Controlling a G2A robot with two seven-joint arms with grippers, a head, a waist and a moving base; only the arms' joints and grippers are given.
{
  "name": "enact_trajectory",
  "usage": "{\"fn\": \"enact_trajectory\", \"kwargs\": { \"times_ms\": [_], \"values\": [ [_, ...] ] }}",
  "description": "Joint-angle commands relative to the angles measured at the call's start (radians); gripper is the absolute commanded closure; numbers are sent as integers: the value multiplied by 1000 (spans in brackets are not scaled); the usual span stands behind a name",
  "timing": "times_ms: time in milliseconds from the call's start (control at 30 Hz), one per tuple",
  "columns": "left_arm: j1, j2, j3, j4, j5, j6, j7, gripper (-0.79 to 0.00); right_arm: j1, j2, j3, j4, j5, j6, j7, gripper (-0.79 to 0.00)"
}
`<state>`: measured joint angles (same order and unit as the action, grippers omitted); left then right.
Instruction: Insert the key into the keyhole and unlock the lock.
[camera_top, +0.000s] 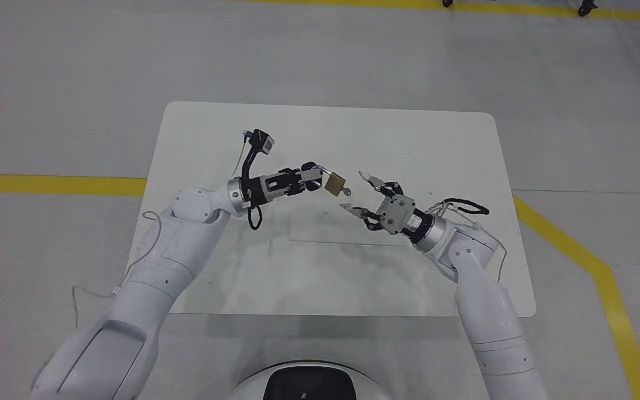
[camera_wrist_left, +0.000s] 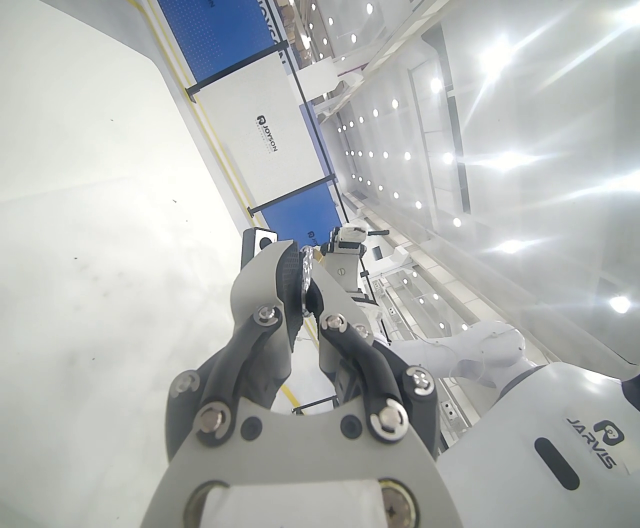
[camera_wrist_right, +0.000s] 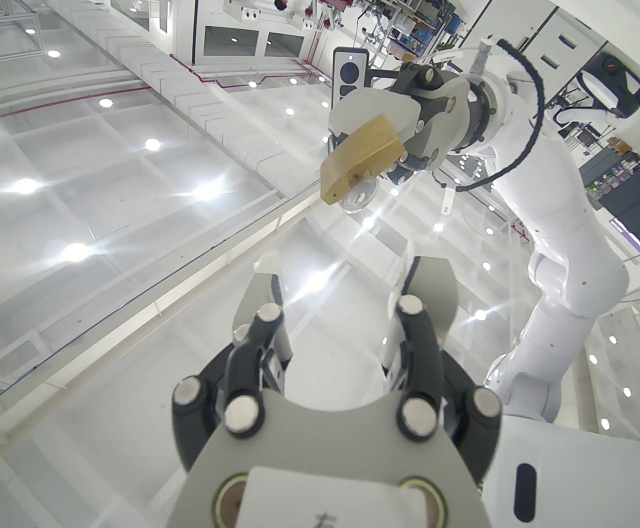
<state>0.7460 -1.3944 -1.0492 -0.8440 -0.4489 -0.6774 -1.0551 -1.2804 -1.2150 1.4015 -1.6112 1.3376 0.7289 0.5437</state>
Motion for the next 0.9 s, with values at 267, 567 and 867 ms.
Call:
{"fn": "enact_trajectory", "kwargs": {
  "times_ms": [267,567,867],
  "values": [
    [-15,-1,15,19,50,59,50,0,-10,0,0,-15,-10,-32,-11,-785],
    [-63,-19,102,74,204,269,103,0,-132,24,154,-166,-374,-451,-86,-785],
    [-103,-59,209,142,319,397,173,0,-202,24,153,-209,-568,-694,-90,-785]
  ]
}}
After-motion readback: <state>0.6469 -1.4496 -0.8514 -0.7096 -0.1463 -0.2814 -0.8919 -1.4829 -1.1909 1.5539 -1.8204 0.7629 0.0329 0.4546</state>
